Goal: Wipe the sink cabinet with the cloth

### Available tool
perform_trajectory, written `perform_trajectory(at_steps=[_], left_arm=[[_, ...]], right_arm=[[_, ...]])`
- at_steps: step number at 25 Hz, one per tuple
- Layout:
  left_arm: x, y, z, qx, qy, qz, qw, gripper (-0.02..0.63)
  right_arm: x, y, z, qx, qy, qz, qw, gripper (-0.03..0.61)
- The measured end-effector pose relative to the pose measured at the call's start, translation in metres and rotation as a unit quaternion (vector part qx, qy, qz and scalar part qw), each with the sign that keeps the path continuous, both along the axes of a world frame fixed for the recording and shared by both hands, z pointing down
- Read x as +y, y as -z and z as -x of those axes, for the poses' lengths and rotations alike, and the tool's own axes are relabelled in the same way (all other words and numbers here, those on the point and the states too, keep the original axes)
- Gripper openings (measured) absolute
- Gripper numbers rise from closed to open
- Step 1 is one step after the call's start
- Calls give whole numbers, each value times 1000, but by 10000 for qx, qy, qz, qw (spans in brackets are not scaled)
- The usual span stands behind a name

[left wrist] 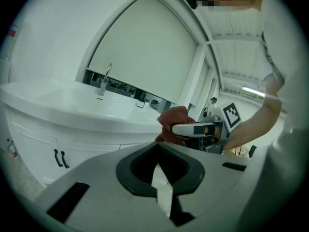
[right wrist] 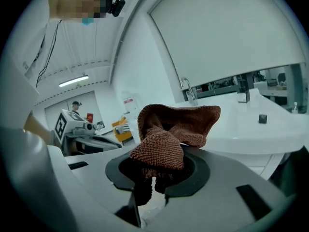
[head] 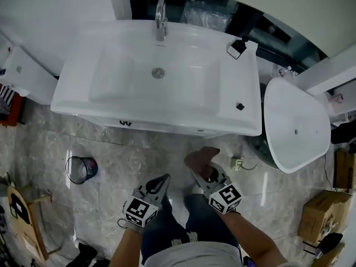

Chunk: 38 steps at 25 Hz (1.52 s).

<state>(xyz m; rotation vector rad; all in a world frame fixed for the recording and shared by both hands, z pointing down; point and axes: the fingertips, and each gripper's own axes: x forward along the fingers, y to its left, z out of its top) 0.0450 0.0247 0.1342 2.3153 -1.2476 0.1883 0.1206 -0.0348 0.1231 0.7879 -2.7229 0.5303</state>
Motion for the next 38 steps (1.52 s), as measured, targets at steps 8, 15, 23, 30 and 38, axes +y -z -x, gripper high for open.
perform_trajectory(at_steps=[8, 15, 23, 30, 38], left_arm=[[-19, 103, -34, -194, -294, -553, 9979, 11], [-26, 189, -60, -116, -392, -1148, 9925, 11], [-23, 260, -73, -55, -506, -1701, 9841, 12], [-21, 287, -63, -233, -611, -1886, 9799, 12], [-24, 293, -61, -259, -574, -1917, 9794, 12]], right_arm=[[-4, 110, -24, -308, 78, -551, 9980, 106], [7, 192, -47, -520, 77, -960, 9940, 106], [14, 266, -61, -881, 2, -1518, 9845, 106], [11, 286, -61, -811, -142, -1890, 9785, 106], [16, 291, -51, -942, -194, -1934, 9764, 106]])
